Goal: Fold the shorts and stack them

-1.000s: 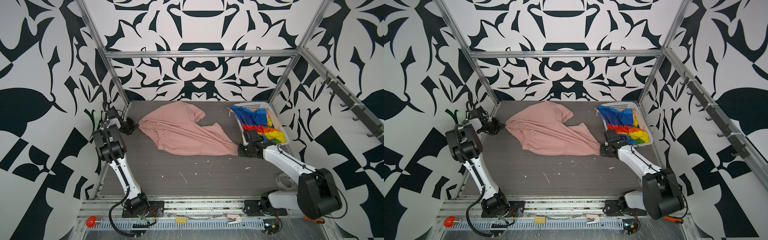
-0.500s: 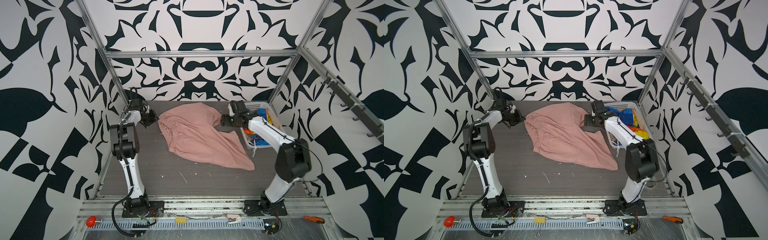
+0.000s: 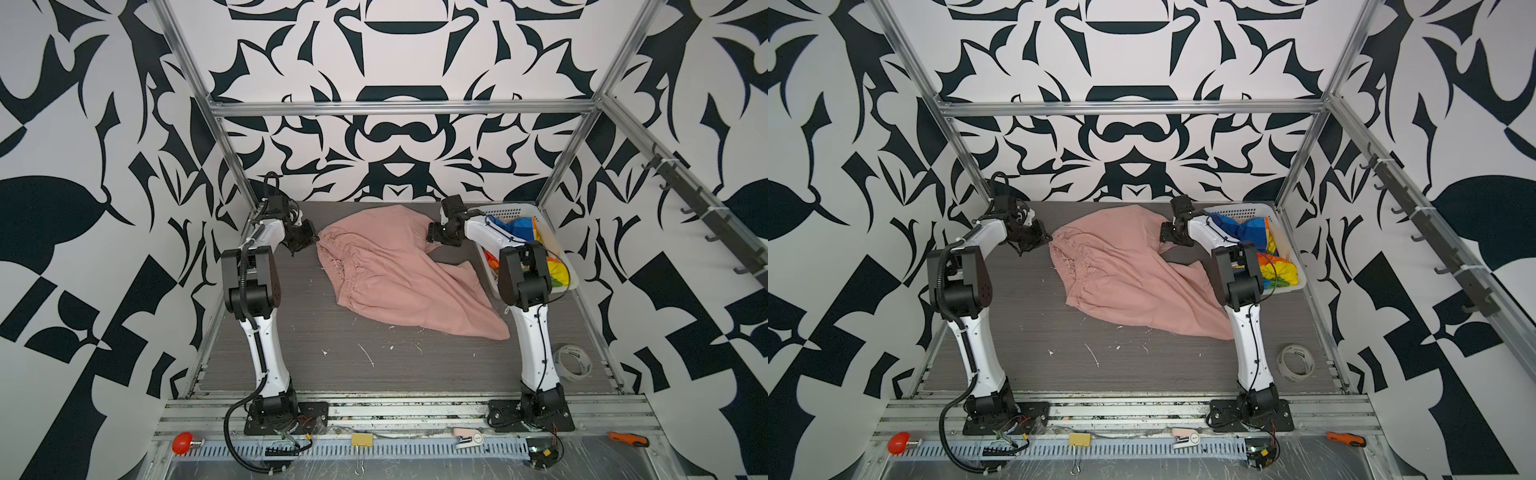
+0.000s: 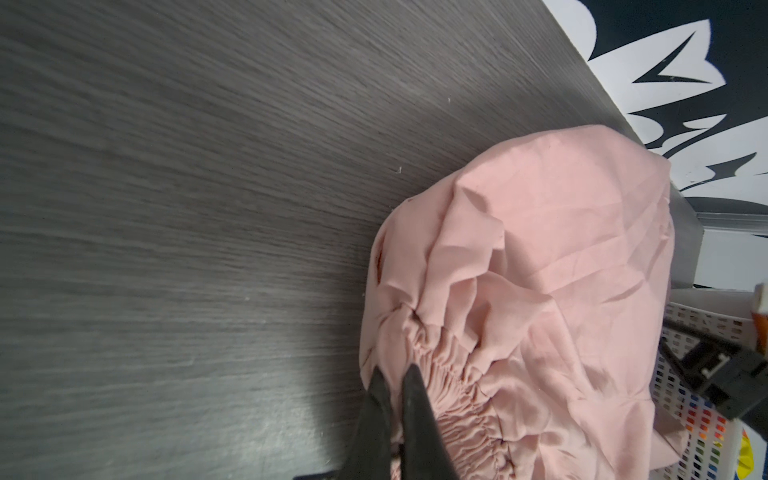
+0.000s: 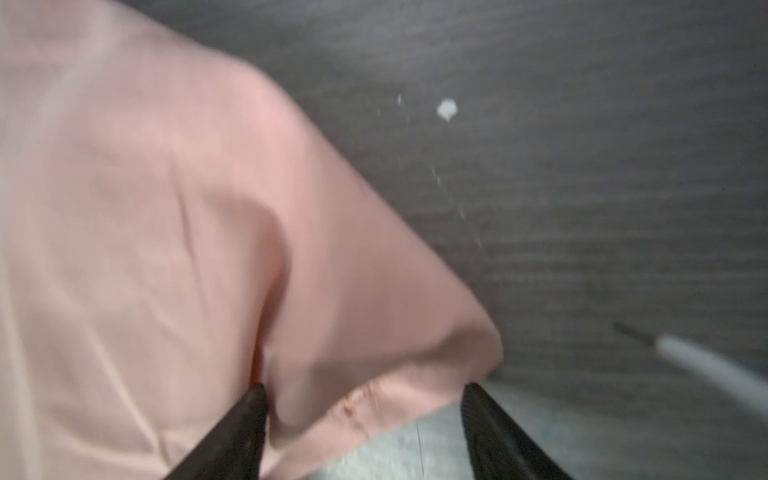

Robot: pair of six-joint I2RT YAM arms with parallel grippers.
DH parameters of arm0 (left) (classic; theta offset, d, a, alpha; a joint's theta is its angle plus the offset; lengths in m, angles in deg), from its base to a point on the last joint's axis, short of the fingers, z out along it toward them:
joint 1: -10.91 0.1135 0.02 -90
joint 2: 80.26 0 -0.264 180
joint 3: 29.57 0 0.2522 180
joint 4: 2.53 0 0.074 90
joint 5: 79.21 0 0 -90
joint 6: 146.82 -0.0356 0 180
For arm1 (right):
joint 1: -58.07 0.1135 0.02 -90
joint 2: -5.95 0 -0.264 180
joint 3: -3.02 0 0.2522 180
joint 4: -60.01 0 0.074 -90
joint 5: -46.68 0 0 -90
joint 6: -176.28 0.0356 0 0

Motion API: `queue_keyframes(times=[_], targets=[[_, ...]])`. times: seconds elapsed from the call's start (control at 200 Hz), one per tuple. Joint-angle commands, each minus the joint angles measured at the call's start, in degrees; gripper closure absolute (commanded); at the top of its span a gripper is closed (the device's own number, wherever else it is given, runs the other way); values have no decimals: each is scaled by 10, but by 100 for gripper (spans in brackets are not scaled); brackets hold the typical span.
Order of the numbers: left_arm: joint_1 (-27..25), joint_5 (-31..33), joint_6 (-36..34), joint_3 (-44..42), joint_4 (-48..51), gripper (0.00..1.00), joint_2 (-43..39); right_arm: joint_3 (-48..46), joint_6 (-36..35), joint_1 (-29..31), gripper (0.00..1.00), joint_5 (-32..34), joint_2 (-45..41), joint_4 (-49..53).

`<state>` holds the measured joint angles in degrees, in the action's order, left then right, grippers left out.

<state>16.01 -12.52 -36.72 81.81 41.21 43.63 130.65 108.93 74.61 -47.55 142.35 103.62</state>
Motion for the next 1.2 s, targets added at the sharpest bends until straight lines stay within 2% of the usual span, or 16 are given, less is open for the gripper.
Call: queue_keyframes(times=[0.0,0.075,0.12,0.215,0.26,0.335,0.395,0.475,0.56,0.675,0.76,0.85,0.92,0.985,1.09,1.195], targets=[[-3,-11,-10,10,18,100,-25,51,16,1,34,2,10,13],[-3,-15,-9,7,15,100,-27,78,20,1,45,-2,30,13],[-2,-18,-7,6,13,100,-27,98,22,1,64,-5,43,18],[-2,-27,-4,1,10,100,-27,124,23,1,91,-9,43,22],[-2,-24,-5,0,10,100,-27,124,20,0,100,-10,33,23],[1,-5,-9,1,19,100,-30,104,9,1,100,-11,-13,23],[8,4,-6,3,27,100,-32,30,1,1,100,-3,-82,7],[21,3,0,-1,27,100,-39,-145,-5,6,100,34,-223,-44],[29,31,-1,1,38,100,-47,-321,-3,23,100,66,-338,-81],[41,108,-9,34,113,100,-33,-554,21,107,100,133,-462,-116],[48,126,-15,40,132,100,-27,-664,63,169,100,130,-505,-129],[49,146,-14,37,139,100,-28,-720,90,220,79,127,-533,-110],[49,146,-12,38,147,100,-26,-713,90,223,66,121,-574,-67],[48,134,-10,40,154,100,-23,-686,65,216,49,147,-623,-37],[44,123,-10,31,156,100,-29,-612,23,147,31,118,-638,-36],[33,131,-14,12,149,100,-46,-508,-5,82,24,70,-545,-31]])
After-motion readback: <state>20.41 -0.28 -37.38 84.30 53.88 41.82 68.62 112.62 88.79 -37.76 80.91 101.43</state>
